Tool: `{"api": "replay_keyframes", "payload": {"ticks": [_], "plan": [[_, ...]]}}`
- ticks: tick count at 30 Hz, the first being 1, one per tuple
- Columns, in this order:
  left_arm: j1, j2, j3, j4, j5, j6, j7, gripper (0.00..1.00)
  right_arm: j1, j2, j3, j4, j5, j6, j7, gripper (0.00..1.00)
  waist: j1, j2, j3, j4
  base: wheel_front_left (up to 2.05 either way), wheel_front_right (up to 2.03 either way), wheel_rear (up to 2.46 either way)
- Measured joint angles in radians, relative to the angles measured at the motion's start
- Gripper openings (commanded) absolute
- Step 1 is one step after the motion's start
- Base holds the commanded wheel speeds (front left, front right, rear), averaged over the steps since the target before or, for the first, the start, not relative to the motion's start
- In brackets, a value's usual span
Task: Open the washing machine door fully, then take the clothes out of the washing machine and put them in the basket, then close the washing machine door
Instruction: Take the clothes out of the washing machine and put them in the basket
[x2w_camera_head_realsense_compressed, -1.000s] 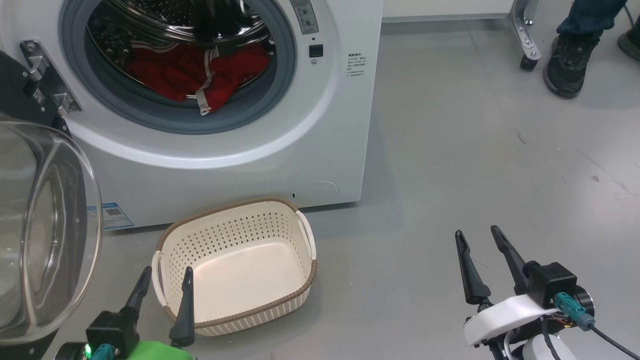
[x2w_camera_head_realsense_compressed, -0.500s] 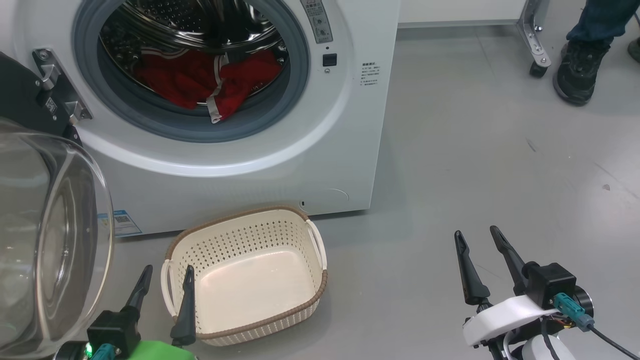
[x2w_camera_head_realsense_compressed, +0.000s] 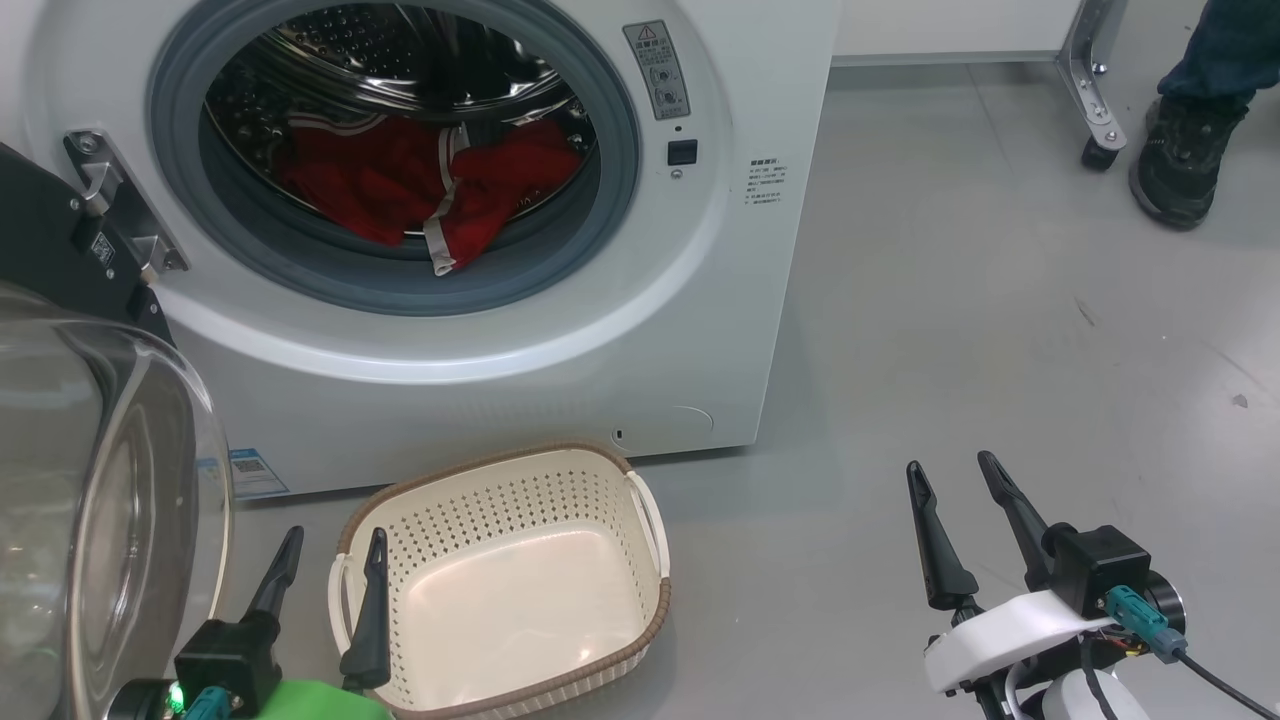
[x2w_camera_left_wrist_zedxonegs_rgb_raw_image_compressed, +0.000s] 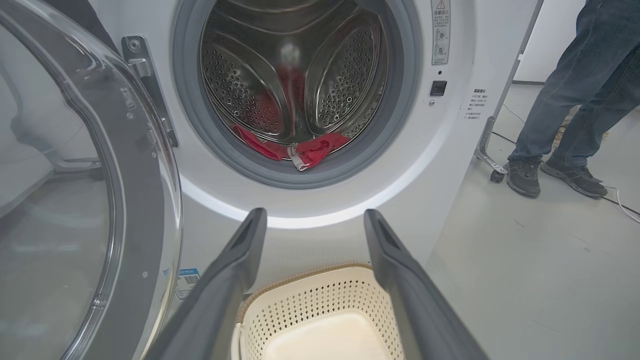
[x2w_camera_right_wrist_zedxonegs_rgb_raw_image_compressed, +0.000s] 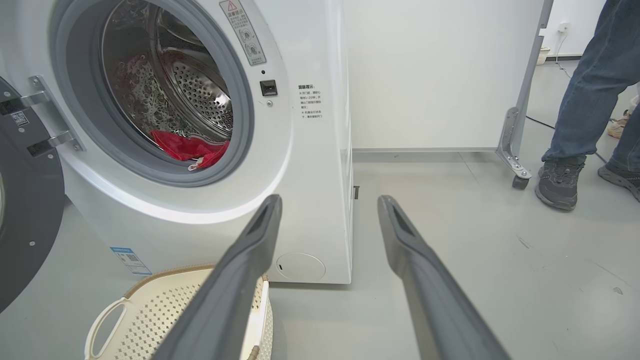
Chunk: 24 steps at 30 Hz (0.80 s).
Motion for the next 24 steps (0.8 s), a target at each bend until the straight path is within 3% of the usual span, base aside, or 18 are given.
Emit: {"api": "replay_keyframes", "payload": {"ticks": [24], "plan": [[0.000,0.000,-0.005,0.012,0.000,0.000,-0.001,1.00,0.000,0.000,0.006,0.004,0.000,0.000,0.000,1.00,0.0000,0.0000,-0.004,0.001,0.15,-0.15,0.00]]}}
